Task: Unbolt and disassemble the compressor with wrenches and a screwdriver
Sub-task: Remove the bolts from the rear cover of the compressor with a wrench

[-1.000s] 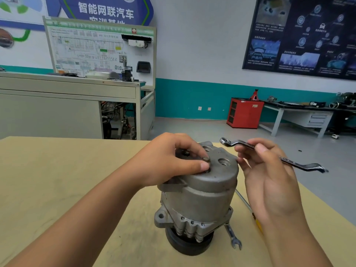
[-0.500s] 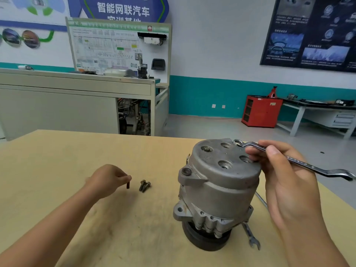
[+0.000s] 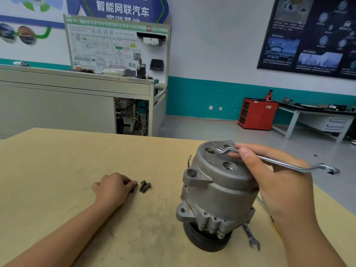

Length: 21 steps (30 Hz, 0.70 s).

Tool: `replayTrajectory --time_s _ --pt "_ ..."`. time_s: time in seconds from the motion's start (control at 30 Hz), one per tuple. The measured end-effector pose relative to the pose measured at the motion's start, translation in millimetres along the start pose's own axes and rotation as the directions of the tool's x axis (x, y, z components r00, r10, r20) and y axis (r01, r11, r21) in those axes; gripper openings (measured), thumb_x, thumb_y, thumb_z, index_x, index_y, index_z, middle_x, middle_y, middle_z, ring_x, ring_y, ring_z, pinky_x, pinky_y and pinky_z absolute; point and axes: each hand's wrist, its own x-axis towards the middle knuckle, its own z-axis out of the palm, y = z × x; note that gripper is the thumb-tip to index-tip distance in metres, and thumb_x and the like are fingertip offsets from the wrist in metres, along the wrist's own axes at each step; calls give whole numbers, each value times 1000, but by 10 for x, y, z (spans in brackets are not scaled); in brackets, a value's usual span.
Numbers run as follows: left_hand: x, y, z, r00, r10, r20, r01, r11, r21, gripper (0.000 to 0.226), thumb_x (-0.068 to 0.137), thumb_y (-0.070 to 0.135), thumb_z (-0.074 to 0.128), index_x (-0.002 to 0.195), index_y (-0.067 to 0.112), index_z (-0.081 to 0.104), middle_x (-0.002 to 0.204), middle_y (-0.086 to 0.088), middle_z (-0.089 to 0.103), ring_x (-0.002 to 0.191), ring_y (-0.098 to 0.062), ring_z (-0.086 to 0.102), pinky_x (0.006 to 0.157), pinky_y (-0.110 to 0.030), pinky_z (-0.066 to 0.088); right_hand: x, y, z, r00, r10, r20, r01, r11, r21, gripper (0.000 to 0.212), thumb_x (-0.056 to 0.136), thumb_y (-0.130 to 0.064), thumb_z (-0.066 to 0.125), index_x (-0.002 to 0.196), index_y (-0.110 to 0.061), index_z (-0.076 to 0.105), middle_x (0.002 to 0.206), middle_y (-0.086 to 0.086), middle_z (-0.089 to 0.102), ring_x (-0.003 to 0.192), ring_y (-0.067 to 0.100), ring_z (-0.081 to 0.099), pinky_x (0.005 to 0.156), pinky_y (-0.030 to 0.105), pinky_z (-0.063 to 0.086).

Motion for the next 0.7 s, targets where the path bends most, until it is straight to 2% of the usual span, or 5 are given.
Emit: replayTrajectory --time_s 0.23,0.37,0.47,0.6,0.7 --pt "-262 204 -206 991 102 -87 -117 975 -191 34 93 50 47 119 32 62 119 5 58 117 -21 49 90 -36 27 49 -64 114 994 -2 111 22 983 -180 16 79 -48 55 82 -45 70 84 -39 63 86 -19 56 68 -1 38" --pt "-788 682 -596 907 368 -204 -414 695 -588 23 92 57 41 110 47 51 113 23 54 115 0 49 103 -40 36 70 -83 109 994 28 106 -9 984 -176 20 83 -50 49 76 -49 68 85 -29 69 88 -14 58 71 3 41" --pt "-1116 977 -834 852 505 -138 -446 562 -696 53 69 80 39 116 57 43 124 35 47 119 8 43 103 -36 40 95 -110 98 994 59 93 -40 979 -202 30 85 -64 47 70 -50 68 81 -26 69 88 -9 58 70 14 44" --pt "-1254 1264 -991 801 598 -25 -473 607 -639 92 50 88 46 134 56 27 138 34 36 131 -3 35 105 -42 38 94 -133 85 989 58 137 -28 977 -213 29 80 -52 40 76 -49 68 83 -27 68 90 -9 58 69 13 43" --pt "-1201 1412 -1025 747 664 14 -565 647 -512 89 57 81 57 134 41 39 132 22 47 122 -5 43 102 -37 41 95 -163 66 978 33 205 14 975 -222 34 74 -56 37 84 -48 68 91 -38 62 95 -9 57 71 11 43"
